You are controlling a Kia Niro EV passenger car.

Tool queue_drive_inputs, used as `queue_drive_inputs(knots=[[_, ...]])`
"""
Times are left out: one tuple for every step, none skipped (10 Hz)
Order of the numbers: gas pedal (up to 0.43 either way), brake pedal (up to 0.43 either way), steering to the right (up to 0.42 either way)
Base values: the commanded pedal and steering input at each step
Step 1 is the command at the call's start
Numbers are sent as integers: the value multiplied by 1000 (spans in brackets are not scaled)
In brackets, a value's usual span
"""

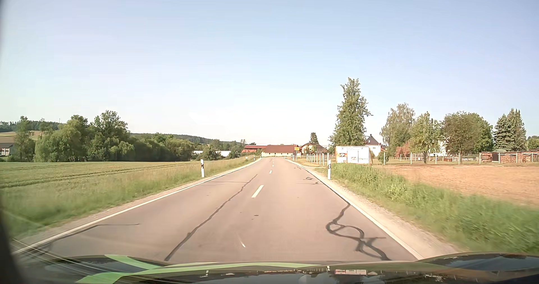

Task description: Follow the waypoints while adhering to traffic rules and regulations

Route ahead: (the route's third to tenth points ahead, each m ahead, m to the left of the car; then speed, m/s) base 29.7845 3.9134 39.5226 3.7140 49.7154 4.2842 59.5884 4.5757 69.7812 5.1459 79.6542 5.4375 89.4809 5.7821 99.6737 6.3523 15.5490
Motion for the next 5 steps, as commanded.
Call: queue_drive_inputs(knots=[[0,0,-5],[0,0,-5],[0,0,-5],[0,0,-5],[0,0,-5]])
